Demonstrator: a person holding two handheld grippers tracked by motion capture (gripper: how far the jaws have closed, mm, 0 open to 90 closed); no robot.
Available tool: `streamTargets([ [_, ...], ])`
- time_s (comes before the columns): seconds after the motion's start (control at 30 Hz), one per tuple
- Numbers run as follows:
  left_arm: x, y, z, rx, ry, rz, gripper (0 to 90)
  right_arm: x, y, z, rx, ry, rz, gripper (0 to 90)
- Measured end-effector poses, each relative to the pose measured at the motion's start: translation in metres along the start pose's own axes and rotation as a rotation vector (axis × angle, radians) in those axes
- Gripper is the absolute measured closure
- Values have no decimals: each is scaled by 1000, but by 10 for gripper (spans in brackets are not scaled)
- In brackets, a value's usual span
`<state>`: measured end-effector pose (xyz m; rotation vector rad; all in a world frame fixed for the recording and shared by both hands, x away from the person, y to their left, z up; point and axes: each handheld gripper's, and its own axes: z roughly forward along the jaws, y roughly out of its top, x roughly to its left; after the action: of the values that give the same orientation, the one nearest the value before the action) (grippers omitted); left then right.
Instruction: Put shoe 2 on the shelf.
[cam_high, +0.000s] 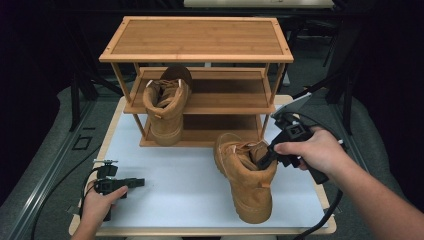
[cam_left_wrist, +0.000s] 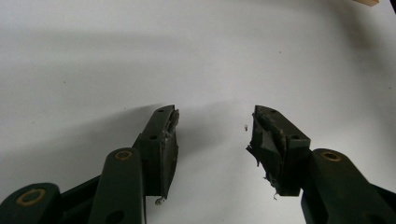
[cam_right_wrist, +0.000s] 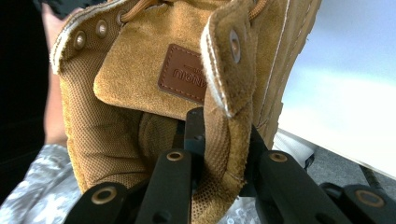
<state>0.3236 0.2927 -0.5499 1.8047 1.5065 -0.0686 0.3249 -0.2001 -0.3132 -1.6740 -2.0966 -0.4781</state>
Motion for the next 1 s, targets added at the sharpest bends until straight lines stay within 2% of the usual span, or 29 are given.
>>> streamTargets([
  [0.07,0,0,-1,1,-1,0,499,8,-2,-14,-12,5,-8,791],
  [0.1,1,0,-1,-1,0,0,499,17,-3,-27,-31,5,-11,791],
  [0.13,1,0,-1,-4,-1,-3,499,17,-3,-27,-31,5,-11,791],
  [0.17,1,0,-1,-2,0,-2,499,25,-3,-39,-42,9,-23,790],
  [0.2,1,0,-1,-2,0,-2,499,25,-3,-39,-42,9,-23,790],
  [0.23,1,0,0,0,-2,-3,499,33,-1,-49,-49,15,-33,791],
  [0.33,1,0,1,0,0,-3,498,39,0,-56,-59,28,-33,791],
  [0.43,0,0,1,0,-2,-1,498,52,3,-68,-52,32,-55,791],
  [0.47,0,0,0,4,-4,-1,498,52,3,-68,-52,32,-55,791],
  [0.5,1,0,-1,2,-5,1,498,56,4,-71,-91,53,-56,792],
  [0.53,1,0,-1,-1,-4,0,498,56,4,-71,-91,53,-56,792],
  [0.57,1,1,-2,-8,-6,-7,498,60,5,-74,-96,17,-59,791],
  [0.6,1,1,-2,-8,-6,-7,498,60,5,-74,-96,17,-59,791],
  [0.63,2,1,-3,-4,-6,-3,498,62,6,-73,-117,47,-66,791],
  [0.73,2,0,-2,-5,-7,-7,498,62,7,-74,-103,36,-72,791],
  [0.83,2,0,-3,-8,-13,-10,498,59,13,-71,-136,44,-49,792],
  [1.0,3,1,-3,-5,-8,-8,498,57,18,-70,-167,57,-51,791],
])
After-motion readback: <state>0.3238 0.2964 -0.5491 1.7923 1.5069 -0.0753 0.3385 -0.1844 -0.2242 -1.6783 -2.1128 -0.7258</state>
